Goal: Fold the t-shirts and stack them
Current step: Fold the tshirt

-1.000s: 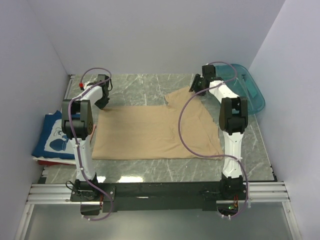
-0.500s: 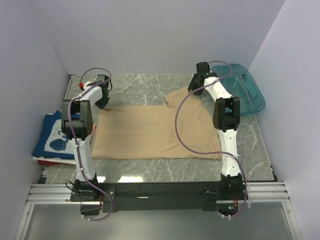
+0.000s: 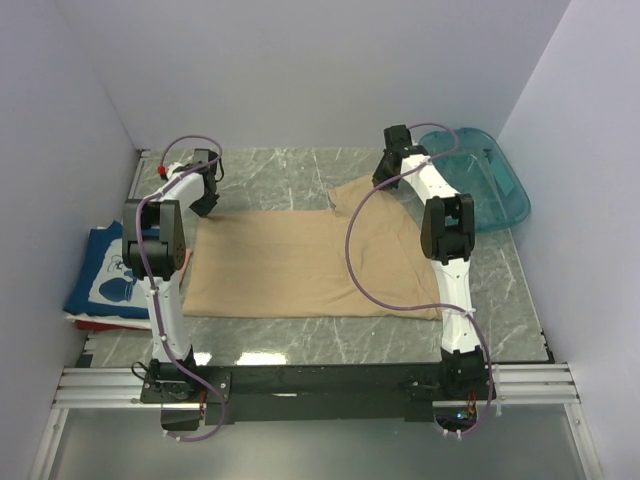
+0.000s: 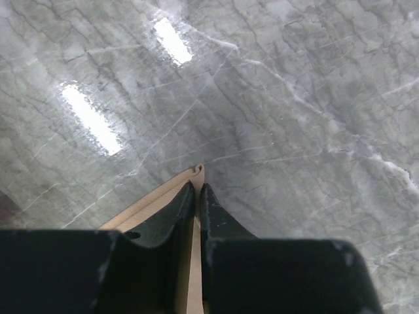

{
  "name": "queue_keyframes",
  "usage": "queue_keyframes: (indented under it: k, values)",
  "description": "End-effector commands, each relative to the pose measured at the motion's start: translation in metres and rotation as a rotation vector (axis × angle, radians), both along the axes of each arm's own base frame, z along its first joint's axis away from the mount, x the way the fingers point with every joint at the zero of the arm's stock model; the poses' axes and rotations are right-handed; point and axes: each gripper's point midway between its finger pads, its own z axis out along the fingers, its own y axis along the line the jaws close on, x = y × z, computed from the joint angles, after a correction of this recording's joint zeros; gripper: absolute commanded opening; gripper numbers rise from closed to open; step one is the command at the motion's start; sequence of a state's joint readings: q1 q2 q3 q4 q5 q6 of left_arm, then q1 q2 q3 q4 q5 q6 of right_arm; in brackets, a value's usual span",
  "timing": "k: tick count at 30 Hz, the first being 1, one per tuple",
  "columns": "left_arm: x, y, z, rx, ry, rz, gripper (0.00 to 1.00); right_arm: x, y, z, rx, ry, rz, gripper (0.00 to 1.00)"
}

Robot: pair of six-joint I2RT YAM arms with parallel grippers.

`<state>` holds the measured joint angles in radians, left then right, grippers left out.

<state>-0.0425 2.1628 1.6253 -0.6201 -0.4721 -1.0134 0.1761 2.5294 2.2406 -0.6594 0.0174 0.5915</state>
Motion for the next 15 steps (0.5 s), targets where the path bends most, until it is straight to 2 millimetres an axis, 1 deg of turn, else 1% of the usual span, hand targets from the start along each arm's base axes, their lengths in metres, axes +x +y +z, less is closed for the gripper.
queue_keyframes:
  k: [1, 2, 4, 5, 7, 8, 9, 10, 11, 12, 13, 14, 15]
  values:
    - [-0.008, -0.01, -0.015, -0.058, 0.038, -0.026, 0.12, 0.0, 0.001, -0.016, 0.003, 0.023, -0.01, 0.23]
    - [-0.008, -0.011, -0.017, -0.059, 0.039, -0.028, 0.11, 0.001, -0.001, -0.013, 0.004, 0.017, -0.012, 0.17]
    - [-0.008, -0.011, -0.016, -0.062, 0.04, -0.029, 0.11, 0.001, 0.0, -0.009, 0.015, 0.008, -0.009, 0.12]
    - [-0.008, -0.011, -0.016, -0.063, 0.039, -0.031, 0.1, 0.001, -0.001, -0.007, 0.018, 0.003, -0.01, 0.06]
    - [-0.007, -0.012, -0.015, -0.065, 0.035, -0.034, 0.09, 0.001, -0.005, -0.006, 0.022, -0.006, -0.018, 0.01]
    - [-0.006, -0.012, -0.014, -0.064, 0.035, -0.035, 0.09, 0.003, -0.005, 0.003, 0.026, -0.026, -0.02, 0.0]
    - [-0.005, -0.013, -0.013, -0.067, 0.03, -0.037, 0.08, 0.003, -0.009, 0.003, 0.025, -0.031, -0.025, 0.0]
    - [-0.003, -0.013, -0.012, -0.069, 0.026, -0.037, 0.07, 0.005, -0.011, 0.015, 0.027, -0.052, -0.025, 0.0]
    - [-0.003, -0.013, -0.01, -0.068, 0.026, -0.039, 0.07, 0.005, -0.014, 0.022, 0.027, -0.066, -0.027, 0.0]
    - [-0.002, -0.013, -0.009, -0.07, 0.022, -0.039, 0.07, 0.002, -0.017, 0.021, 0.022, -0.062, -0.026, 0.0]
    - [-0.001, -0.013, -0.008, -0.07, 0.019, -0.038, 0.06, 0.006, -0.021, 0.037, 0.025, -0.101, -0.032, 0.0]
    - [0.0, -0.014, -0.006, -0.073, 0.015, -0.039, 0.06, 0.007, -0.026, 0.045, 0.023, -0.121, -0.041, 0.0]
    - [0.0, -0.014, -0.005, -0.076, 0.014, -0.041, 0.06, 0.004, -0.029, 0.045, 0.021, -0.119, -0.041, 0.0]
